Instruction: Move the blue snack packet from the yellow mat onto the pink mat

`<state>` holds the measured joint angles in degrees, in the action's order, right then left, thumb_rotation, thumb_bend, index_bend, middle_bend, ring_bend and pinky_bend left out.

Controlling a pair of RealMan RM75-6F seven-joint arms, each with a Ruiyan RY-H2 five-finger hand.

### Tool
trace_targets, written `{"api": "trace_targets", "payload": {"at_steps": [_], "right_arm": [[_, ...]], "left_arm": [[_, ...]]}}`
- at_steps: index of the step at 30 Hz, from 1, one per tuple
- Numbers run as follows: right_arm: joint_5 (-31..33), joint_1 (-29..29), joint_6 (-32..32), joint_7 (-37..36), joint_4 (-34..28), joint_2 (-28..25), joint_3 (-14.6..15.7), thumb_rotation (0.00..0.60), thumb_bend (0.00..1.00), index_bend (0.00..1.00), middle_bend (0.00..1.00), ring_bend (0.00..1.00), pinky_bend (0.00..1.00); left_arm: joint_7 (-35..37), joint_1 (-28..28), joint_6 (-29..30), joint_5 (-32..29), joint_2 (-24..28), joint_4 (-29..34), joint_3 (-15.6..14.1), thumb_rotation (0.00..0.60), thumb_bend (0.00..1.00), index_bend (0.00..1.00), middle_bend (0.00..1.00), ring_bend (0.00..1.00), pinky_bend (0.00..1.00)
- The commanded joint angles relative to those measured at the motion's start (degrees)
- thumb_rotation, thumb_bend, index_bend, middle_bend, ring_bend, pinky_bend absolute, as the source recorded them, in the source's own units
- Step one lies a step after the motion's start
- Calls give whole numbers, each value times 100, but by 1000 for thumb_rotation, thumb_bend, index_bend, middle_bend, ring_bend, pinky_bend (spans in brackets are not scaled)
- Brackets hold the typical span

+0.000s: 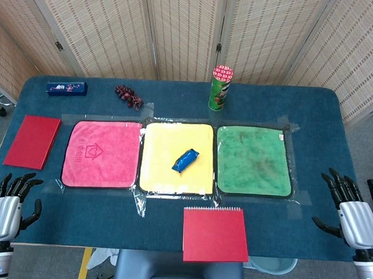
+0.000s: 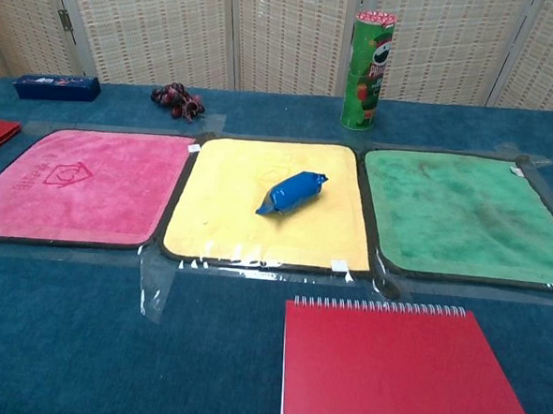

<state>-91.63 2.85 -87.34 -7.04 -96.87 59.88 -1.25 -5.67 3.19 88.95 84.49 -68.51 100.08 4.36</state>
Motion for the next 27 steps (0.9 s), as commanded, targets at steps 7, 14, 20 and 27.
{"api": "trace_targets", "payload": {"at_steps": [7,14,20,27], "right_arm": [[-17,67,96,-39,57,7,-3,600,208,0,26,84,40],[-106,210,227,-6,88,94,-29,600,208,0,26,85,40],[-41,510,669,205,-52,133,-100,600,208,0,27,84,41],[209,1024,1472,278,-200,142,-232,600,208,0,27,89,79]], "left_arm": [[-107,4,-5,9,-17,55,-18,600,575,308,215,194,15],[-177,4,7,34,-10,127,-28,600,575,308,214,194,16],[-207,-4,5,27,-14,148,-42,600,575,309,215,194,16],[-173,-39,27,-3,-7,115,-55,600,575,308,214,195,17]]}}
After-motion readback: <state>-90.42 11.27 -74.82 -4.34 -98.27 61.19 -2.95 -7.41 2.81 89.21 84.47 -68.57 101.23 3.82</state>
